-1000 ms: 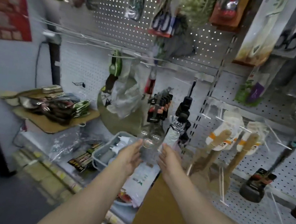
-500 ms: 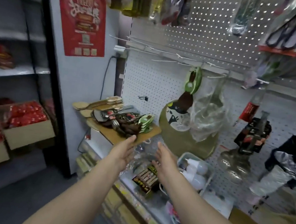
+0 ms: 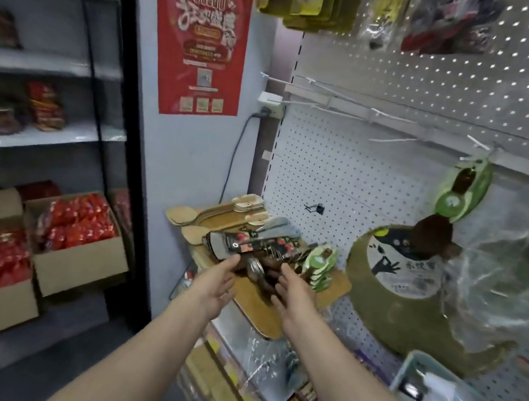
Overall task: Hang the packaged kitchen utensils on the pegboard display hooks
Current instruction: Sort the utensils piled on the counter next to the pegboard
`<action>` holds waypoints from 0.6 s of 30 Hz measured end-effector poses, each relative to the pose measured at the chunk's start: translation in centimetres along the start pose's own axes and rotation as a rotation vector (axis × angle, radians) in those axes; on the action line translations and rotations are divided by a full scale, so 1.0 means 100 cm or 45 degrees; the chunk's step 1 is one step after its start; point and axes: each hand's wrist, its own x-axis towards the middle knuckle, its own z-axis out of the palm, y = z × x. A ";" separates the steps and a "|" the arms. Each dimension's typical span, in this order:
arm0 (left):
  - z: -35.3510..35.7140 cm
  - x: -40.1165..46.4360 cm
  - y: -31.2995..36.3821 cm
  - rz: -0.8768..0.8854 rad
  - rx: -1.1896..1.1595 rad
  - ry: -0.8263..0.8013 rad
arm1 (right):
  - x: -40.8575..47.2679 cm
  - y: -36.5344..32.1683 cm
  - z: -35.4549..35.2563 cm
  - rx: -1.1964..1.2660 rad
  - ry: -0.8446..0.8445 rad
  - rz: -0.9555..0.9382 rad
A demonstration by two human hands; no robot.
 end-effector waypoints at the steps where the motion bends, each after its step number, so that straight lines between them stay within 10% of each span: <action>1: 0.002 0.016 0.013 -0.002 0.021 0.000 | 0.014 -0.005 0.012 0.003 0.007 0.019; 18: -0.006 0.261 0.149 -0.122 0.232 -0.100 | 0.206 -0.015 0.163 0.007 0.110 0.173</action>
